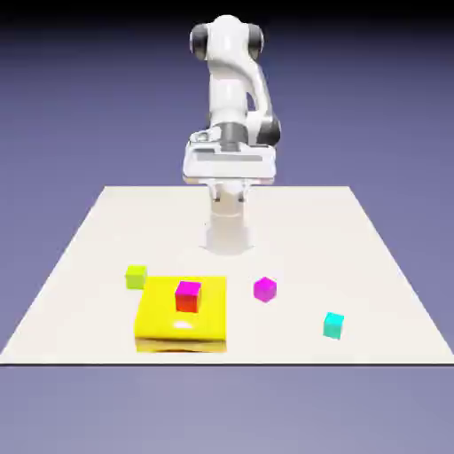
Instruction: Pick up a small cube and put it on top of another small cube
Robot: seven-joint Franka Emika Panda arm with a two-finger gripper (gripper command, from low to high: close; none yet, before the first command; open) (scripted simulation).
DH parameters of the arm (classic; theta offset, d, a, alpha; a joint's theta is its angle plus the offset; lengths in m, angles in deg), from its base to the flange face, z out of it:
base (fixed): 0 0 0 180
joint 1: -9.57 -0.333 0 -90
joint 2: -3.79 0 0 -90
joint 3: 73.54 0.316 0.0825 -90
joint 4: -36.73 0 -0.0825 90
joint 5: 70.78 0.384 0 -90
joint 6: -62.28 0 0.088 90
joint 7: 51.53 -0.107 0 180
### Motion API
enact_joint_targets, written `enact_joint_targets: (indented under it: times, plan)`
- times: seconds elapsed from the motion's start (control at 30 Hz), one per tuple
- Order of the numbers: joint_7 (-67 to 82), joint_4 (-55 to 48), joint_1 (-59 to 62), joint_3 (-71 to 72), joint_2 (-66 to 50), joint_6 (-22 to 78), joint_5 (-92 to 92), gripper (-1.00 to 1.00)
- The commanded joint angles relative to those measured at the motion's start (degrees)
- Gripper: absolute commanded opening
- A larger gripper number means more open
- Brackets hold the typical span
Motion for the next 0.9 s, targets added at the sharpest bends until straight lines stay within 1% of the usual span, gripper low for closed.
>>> enact_joint_targets:
  times: [0.0,0.87]
  plan:
    - [0.2,-1.7,-0.5,0.7,-2.1,2.0,-0.9,0.0]
    - [6.4,-44.9,-13.1,18.8,-56.1,53.3,-23.4,0.0]
